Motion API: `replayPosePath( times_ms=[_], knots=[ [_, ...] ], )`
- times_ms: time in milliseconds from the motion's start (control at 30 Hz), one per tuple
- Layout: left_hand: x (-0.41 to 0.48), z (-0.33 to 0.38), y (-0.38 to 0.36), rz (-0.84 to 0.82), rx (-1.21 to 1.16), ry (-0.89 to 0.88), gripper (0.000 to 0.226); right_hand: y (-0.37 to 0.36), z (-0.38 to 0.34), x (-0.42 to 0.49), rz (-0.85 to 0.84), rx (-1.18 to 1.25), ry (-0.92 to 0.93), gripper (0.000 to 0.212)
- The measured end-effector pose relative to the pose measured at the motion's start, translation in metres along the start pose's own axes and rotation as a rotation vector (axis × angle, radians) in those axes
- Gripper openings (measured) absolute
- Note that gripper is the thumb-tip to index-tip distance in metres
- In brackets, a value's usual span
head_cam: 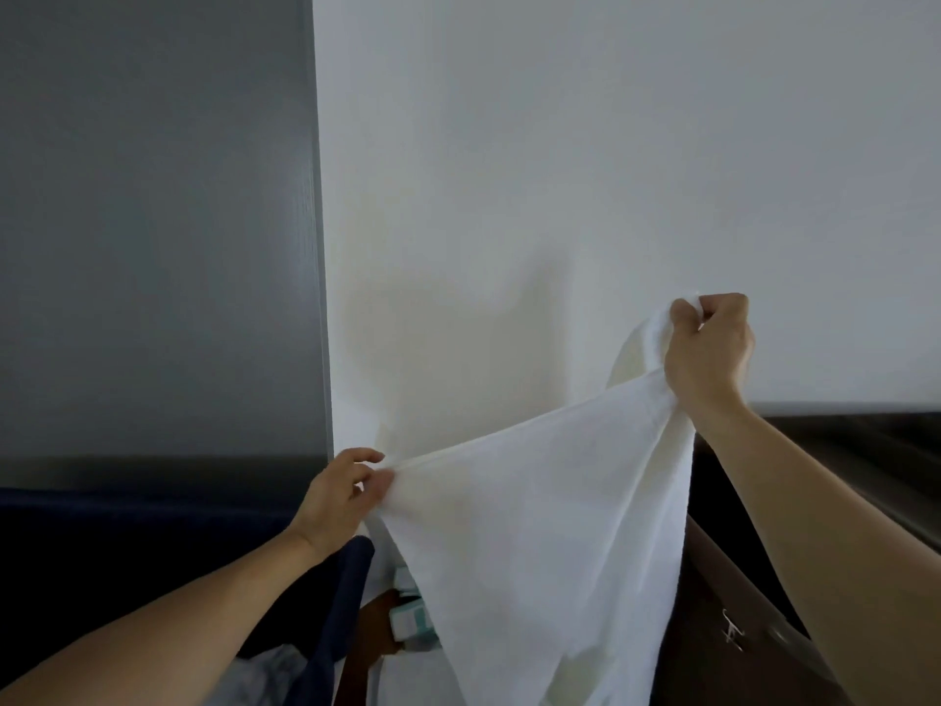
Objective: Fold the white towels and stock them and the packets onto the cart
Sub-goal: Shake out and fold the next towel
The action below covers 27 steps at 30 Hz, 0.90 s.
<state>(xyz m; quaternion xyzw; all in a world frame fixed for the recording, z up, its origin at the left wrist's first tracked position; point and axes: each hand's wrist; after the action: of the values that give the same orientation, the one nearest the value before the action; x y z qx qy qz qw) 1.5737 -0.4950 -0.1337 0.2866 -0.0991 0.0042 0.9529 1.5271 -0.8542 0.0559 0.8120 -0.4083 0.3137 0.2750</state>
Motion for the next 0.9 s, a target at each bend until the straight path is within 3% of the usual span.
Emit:
replayPosePath(
  times_ms=[167, 367, 500, 633, 767, 900],
  knots=[
    [0.003, 0.007, 0.001, 0.003, -0.277, 0.196, 0.013, 0.0, 0.007, 0.0, -0.002, -0.018, -0.018, 0.011],
    [0.002, 0.015, 0.014, -0.154, -0.837, 0.377, 0.013, -0.004, 0.014, 0.003, 0.003, -0.035, -0.034, 0.013],
    [-0.003, 0.006, 0.024, -0.33, -0.8, 0.455, 0.039, -0.012, 0.018, 0.005, -0.01, -0.038, -0.041, 0.012],
    [-0.013, -0.006, 0.03, -0.483, -0.737, 0.549, 0.044, -0.027, 0.021, 0.006, -0.02, -0.049, -0.048, 0.011],
    [-0.017, -0.009, 0.034, -0.469, -0.781, 0.538, 0.046, -0.044, 0.026, 0.005, -0.044, -0.084, -0.089, 0.01],
    [-0.014, -0.001, 0.041, -0.281, -0.962, 0.59, 0.042, -0.061, 0.04, 0.008, -0.039, -0.103, -0.188, 0.014]
  ],
)
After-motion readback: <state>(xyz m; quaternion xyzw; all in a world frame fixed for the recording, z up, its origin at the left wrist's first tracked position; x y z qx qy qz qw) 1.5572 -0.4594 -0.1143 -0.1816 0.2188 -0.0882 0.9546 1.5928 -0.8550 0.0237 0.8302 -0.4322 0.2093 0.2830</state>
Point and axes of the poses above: each hand's wrist, its own x-axis towards the middle knuckle, its own y-axis out of the back of the hand, z = x × y, and after that the axes turned 10 degrees about y, right-handed
